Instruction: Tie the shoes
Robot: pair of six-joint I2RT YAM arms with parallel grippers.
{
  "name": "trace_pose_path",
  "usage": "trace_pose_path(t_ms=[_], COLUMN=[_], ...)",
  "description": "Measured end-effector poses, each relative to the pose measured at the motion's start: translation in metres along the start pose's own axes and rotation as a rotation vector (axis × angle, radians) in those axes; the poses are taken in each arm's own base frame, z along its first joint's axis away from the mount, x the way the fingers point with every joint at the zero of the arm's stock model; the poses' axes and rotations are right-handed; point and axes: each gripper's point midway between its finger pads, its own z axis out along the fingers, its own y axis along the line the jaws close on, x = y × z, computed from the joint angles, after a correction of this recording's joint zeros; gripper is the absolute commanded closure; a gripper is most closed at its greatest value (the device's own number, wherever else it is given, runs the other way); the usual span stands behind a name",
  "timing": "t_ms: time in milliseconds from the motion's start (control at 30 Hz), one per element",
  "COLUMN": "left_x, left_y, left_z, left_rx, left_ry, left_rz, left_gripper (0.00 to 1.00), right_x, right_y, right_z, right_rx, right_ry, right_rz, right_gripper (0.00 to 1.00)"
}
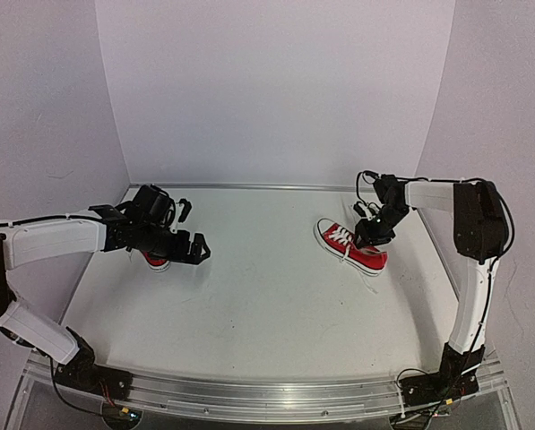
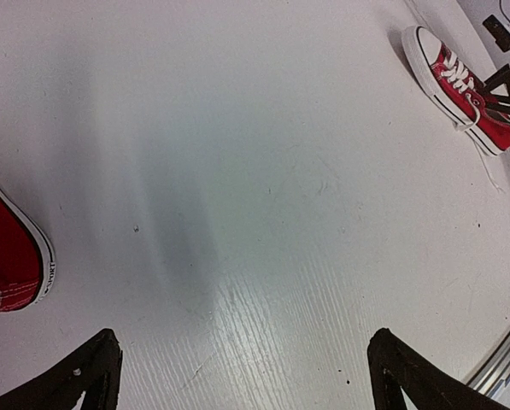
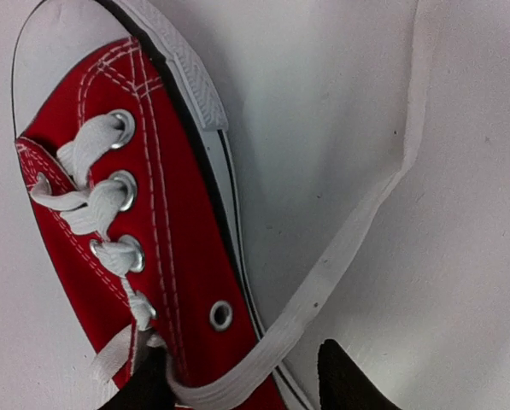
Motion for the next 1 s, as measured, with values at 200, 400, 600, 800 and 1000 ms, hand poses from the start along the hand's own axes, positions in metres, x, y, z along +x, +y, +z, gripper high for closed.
trace_pose_path(t_ms=[200, 400, 600, 800, 1000], left_x=[-0.002, -0.007, -0.015, -0.004, -0.009], left_y=[-0.001, -0.005, -0.022, -0.034, -0.077], left_z=[0.000, 0.000, -0.008, -0.003, -0.010], left_rx=[0.003, 0.023, 0.123, 0.225, 0.355], left_ry=[-0.007, -0.027, -0.098, -0.146, -0.259], left_rz=[0.003, 0.025, 0.072, 0.111, 0.205], left_gripper=[0.00, 0.00, 0.00, 0.00, 0.01], right_x=[0.011, 0.017, 0.026, -0.010, -0.023], right_y=[0.004, 0.015, 0.049, 0.109, 0.148], right_z=[0.003, 0.000, -0.041, -0.132, -0.178], right_rx=[-0.014, -0.061, -0.155, -0.273, -0.351], right_ry=[0.036, 0.039, -0.034, -0.280, -0.382], right_rz=[0.008, 0.023, 0.104, 0.080, 0.089], right_gripper=[0.80, 1.00, 1.00, 1.00, 1.00])
